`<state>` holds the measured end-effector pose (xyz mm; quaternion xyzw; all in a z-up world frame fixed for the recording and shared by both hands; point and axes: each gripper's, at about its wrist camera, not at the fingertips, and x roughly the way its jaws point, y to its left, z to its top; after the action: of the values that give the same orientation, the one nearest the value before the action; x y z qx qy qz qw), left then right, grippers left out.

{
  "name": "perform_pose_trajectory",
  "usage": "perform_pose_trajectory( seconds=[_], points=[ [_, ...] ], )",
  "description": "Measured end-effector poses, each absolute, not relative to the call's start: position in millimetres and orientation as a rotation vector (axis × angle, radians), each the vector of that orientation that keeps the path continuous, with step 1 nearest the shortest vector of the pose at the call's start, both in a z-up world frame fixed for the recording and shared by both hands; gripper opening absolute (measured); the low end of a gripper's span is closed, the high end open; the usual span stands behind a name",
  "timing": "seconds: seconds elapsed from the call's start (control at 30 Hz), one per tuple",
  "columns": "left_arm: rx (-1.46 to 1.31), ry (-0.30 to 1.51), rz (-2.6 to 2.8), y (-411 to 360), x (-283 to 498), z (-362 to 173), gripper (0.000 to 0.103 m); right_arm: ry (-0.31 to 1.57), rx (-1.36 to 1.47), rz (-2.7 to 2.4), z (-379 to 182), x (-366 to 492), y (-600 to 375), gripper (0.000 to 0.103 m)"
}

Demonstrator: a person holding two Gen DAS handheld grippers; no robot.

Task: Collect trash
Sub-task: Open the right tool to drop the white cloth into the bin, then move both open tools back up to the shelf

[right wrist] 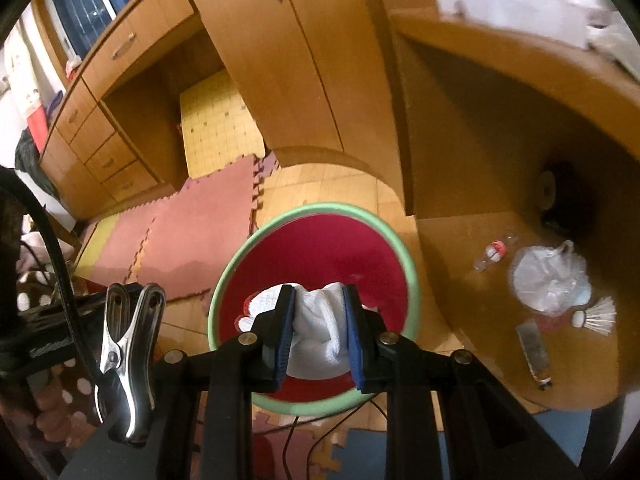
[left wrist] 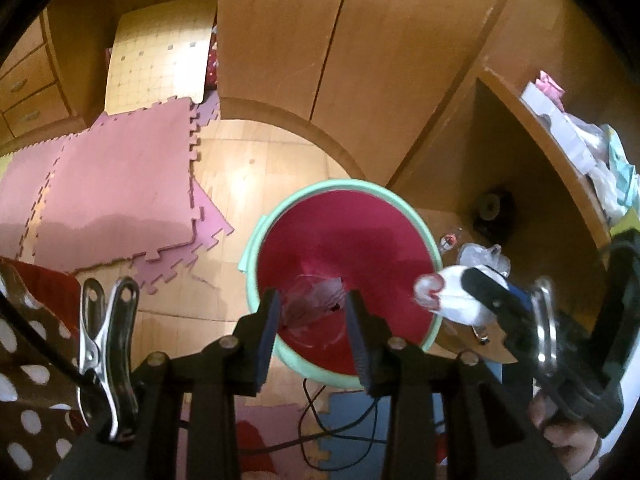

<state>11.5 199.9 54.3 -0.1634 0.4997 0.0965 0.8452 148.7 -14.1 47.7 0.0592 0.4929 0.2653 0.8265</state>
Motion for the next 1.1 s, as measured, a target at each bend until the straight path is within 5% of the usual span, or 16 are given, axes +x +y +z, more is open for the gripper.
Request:
perform_pose_trajectory(
  seconds=[0.47,0.63,0.77,1.1],
  points=[
    [-0.382,1.075,0.25,226,2,43,0.035,1.115,0.055,0.588,14,161,22,0.025],
    [-0.377,1.08,0.251,225,2,41,0.036,1.12,0.055,0.584,12,161,28,0.035],
    [-0.376,1.079,0.255,223,4,42,0.039,1.119,0.059,0.581,13,161,27,0.058],
    [-0.384,1.071,0.247,220,3,45,0.042,1.097,0.087,0.636,27,152,23,0.059]
  ],
)
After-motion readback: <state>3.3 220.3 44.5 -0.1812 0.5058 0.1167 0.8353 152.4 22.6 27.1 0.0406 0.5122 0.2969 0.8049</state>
